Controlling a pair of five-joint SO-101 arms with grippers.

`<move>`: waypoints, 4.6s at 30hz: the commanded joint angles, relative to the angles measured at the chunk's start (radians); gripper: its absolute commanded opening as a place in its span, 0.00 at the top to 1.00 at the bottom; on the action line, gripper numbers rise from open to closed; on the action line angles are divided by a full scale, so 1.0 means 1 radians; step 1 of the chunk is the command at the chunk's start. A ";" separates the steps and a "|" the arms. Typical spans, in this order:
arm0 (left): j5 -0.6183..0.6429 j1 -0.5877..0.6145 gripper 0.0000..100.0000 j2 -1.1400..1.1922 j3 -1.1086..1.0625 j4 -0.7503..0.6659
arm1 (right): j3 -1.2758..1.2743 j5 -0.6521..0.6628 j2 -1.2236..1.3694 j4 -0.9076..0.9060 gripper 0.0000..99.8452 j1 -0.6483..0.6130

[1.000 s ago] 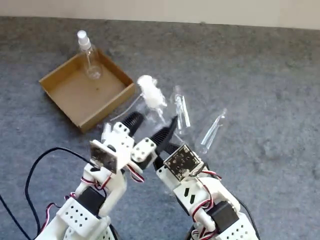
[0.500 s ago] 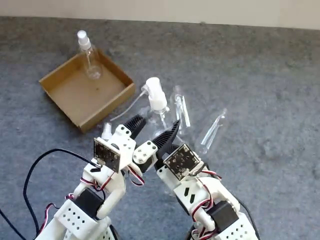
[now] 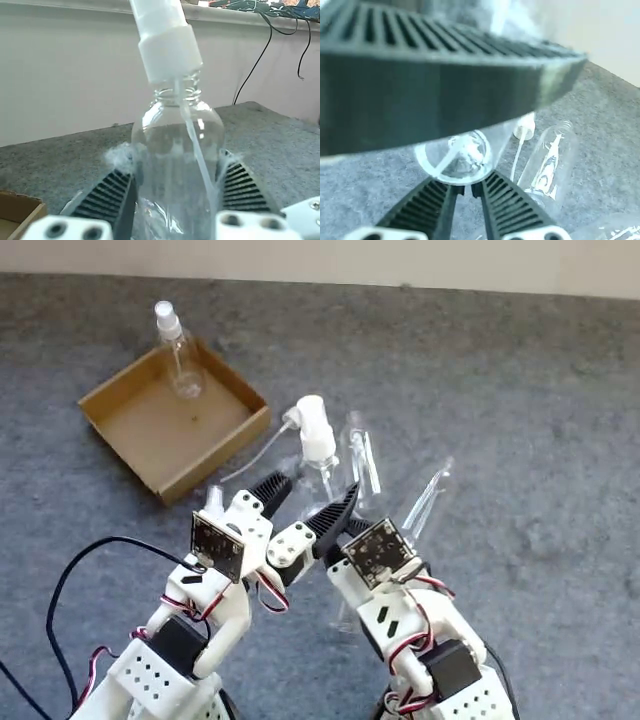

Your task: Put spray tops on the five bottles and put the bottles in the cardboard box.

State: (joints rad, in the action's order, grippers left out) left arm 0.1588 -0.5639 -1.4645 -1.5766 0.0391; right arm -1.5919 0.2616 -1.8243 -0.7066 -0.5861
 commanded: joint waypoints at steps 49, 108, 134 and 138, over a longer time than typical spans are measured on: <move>0.008 -0.094 0.96 -0.002 -0.039 -0.055 | 0.019 0.012 -0.016 -0.062 0.99 0.013; -0.153 0.819 0.96 0.165 0.414 0.158 | -0.111 0.012 -0.015 0.073 0.99 0.139; -0.150 0.924 0.95 1.323 0.776 -0.419 | -0.137 0.014 -0.015 0.074 0.99 0.139; -0.144 0.924 0.95 1.449 0.828 -0.489 | -0.137 0.014 -0.015 0.074 0.99 0.139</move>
State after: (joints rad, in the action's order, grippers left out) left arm 0.0115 0.3429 -0.0944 -0.8462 -0.3644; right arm -1.6671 0.2631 -1.8259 -0.6590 -0.4572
